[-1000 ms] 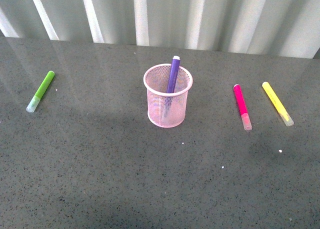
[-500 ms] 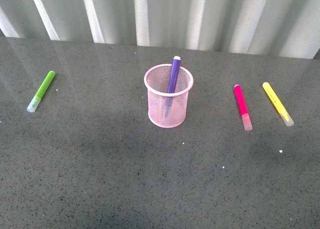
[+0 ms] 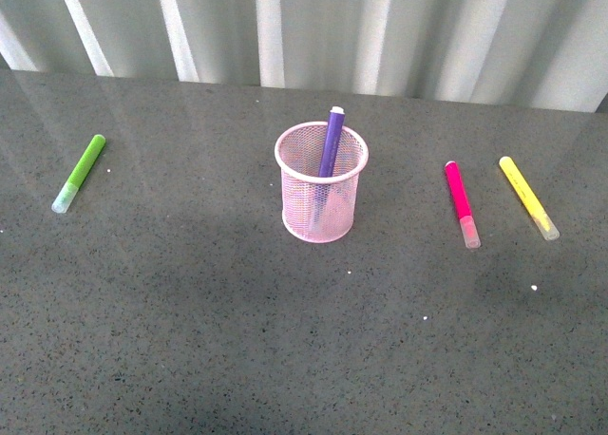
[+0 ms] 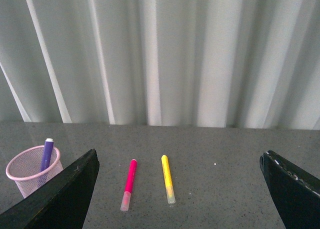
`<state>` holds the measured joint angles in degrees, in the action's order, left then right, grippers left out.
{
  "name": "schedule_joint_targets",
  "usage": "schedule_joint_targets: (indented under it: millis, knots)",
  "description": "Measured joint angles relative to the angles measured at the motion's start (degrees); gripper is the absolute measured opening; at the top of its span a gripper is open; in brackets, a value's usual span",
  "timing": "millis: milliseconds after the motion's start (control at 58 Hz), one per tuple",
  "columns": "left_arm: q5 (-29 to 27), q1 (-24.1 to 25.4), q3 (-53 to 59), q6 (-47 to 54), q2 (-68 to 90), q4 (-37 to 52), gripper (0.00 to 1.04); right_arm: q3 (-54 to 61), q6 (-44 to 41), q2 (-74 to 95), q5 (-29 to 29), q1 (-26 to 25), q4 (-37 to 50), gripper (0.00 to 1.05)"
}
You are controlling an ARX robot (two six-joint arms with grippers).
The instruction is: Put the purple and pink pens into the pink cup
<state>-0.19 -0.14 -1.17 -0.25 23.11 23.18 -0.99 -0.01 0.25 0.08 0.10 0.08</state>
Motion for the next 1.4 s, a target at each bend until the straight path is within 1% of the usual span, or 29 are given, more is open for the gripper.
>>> schedule_joint_targets:
  millis: [310,690,724,741,776,845,1259,1276,1310,1397]
  knots:
    - [0.02,0.0,0.0,0.0,-7.23,-7.13,0.04,0.0,0.0,0.0,0.0,0.0,0.0,0.98]
    - [0.02,0.0,0.0,0.0,-13.0,-12.83,0.04,0.0,0.0,0.0,0.02,0.0,0.0,0.98]
    - [0.02,0.0,-0.02,0.02,-15.34,-15.5,0.04,0.0,0.02,0.0,0.0,0.0,0.0,0.98]
    - [0.04,0.0,-0.02,0.0,-17.7,-19.19,0.04,0.0,0.0,0.0,0.0,0.0,0.0,0.98]
    - [0.11,0.0,-0.02,0.0,-20.85,-22.51,0.04,0.0,0.0,0.0,0.02,0.0,0.0,0.98]
    - [0.11,0.0,-0.02,0.0,-22.82,-22.84,0.04,0.0,0.0,0.0,-0.02,0.0,0.0,0.98]
    - [0.09,0.0,-0.02,0.0,-22.88,-23.15,0.04,0.0,0.0,0.0,0.0,0.0,0.0,0.98]
    - [0.09,0.0,-0.02,-0.04,-22.88,-23.15,0.04,0.0,0.0,0.0,0.0,0.0,0.0,0.98]
    - [0.09,0.0,-0.02,0.0,-22.88,-23.15,0.09,0.0,0.0,0.0,0.0,0.0,0.0,0.98]
    - [0.09,0.0,-0.02,0.0,-22.88,-23.15,0.25,0.0,0.0,0.0,0.02,0.0,0.0,0.98]
